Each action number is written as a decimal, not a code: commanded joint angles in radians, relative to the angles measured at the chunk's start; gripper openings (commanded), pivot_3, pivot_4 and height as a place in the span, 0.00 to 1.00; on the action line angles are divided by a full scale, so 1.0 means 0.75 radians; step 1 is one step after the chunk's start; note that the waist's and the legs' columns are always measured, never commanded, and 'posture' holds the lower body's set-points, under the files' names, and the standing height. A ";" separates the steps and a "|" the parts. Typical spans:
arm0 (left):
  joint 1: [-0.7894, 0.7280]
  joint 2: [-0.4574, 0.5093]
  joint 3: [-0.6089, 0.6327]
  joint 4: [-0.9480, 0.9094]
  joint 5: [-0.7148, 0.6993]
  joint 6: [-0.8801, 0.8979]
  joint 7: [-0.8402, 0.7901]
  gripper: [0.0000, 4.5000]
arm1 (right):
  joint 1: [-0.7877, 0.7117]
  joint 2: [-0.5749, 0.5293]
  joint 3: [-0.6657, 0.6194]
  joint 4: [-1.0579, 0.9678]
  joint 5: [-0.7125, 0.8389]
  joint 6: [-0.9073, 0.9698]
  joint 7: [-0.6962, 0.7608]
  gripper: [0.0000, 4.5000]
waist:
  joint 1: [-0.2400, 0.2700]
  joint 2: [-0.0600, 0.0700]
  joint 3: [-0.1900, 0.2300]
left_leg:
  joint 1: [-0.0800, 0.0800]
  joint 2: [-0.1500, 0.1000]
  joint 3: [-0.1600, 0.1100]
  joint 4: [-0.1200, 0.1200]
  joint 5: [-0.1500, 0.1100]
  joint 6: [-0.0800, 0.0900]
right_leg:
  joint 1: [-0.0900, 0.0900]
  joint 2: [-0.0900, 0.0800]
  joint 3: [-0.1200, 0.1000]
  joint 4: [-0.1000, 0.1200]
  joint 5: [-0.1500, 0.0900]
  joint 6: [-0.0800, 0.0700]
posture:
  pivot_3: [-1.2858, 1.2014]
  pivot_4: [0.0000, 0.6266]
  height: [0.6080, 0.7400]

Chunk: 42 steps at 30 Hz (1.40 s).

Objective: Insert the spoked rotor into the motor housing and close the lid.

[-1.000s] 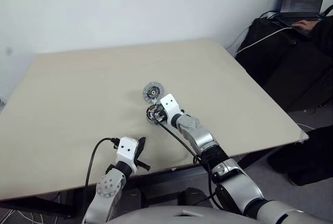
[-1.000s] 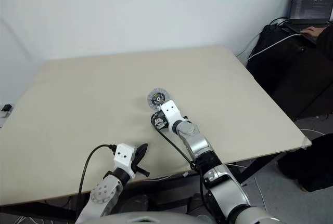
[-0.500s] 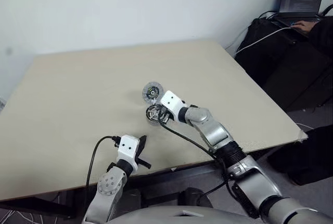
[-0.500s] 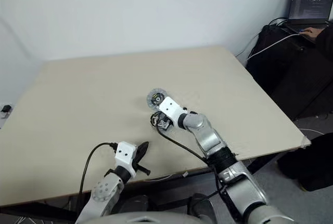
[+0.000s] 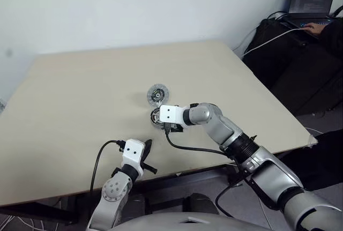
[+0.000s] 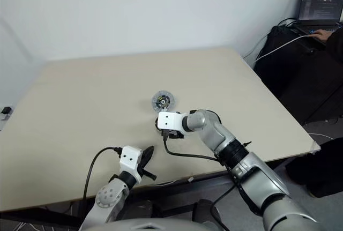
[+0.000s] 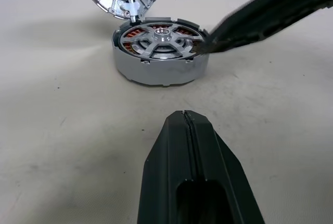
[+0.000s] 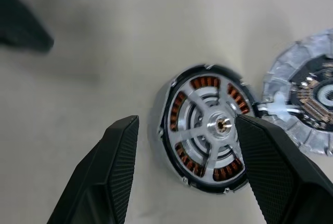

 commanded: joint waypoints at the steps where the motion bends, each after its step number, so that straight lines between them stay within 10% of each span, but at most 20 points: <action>1: -0.011 -0.014 -0.004 -0.062 0.000 -0.013 0.011 0.00 | -0.086 -0.001 0.028 0.062 -0.063 -0.073 0.054 0.70 | 0.001 0.000 0.000 | 0.000 0.000 0.000 0.000 0.000 0.000 | 0.000 0.000 0.000 0.000 0.000 0.000 | 0.52 0.00 1.00; 37: 0.010 -0.038 -0.005 -0.070 0.004 -0.017 0.060 0.00 | -0.215 0.105 0.034 0.458 -0.234 -0.271 0.195 0.70 | 0.001 0.000 0.001 | 0.000 0.000 0.001 -0.001 0.000 0.000 | -0.001 0.000 0.000 0.000 0.000 0.000 | 0.52 0.00 1.00; 42: -0.007 -0.043 0.002 -0.018 0.003 -0.052 0.055 0.00 | -0.216 0.106 0.025 0.466 -0.240 -0.275 0.201 0.44 | 0.001 0.001 0.001 | 0.000 0.000 0.001 -0.001 0.000 0.000 | -0.001 0.000 0.000 0.000 0.000 0.000 | 0.52 0.00 1.00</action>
